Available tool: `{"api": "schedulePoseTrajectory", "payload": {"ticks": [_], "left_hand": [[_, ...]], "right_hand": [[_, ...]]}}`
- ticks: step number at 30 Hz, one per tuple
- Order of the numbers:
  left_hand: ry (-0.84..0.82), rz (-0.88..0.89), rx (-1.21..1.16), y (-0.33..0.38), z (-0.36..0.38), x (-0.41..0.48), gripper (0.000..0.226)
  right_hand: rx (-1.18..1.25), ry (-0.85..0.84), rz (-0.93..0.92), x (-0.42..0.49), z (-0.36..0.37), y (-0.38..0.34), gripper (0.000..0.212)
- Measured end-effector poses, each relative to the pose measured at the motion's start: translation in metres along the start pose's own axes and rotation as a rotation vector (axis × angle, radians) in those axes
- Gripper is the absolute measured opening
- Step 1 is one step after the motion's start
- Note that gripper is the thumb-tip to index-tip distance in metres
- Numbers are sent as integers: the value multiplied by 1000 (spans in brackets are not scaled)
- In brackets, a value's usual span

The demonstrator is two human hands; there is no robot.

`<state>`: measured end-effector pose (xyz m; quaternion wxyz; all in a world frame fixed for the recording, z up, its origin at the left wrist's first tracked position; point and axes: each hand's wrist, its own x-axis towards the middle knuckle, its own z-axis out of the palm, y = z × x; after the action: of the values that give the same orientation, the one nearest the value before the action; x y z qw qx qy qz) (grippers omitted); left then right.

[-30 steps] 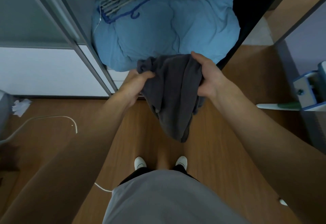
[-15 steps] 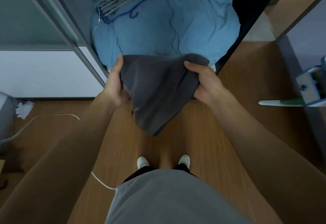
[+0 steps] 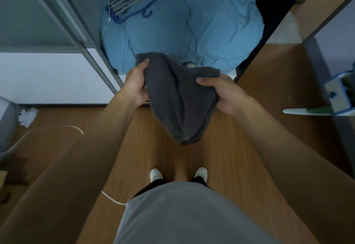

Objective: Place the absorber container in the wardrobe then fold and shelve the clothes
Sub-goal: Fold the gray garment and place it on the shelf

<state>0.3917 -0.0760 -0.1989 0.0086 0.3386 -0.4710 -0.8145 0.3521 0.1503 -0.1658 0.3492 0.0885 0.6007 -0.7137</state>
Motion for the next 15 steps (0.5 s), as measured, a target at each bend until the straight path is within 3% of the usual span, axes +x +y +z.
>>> {"api": "schedulePoseTrajectory", "payload": {"ticks": [4,7,9,15], "left_hand": [[-106,-105,-81,-14,-16,-3,58],[-149,-90,177,-21,-22,-7,45],[-81,2,285,-14,-16,-2,36],[-9,51,133,-2,-2,9,20]], "right_hand": [[161,57,-29,6,14,4,35],[317,64,0,12,19,5,34],[350,57,3,15,20,6,34],[-143,104,-110,20,18,23,47]]}}
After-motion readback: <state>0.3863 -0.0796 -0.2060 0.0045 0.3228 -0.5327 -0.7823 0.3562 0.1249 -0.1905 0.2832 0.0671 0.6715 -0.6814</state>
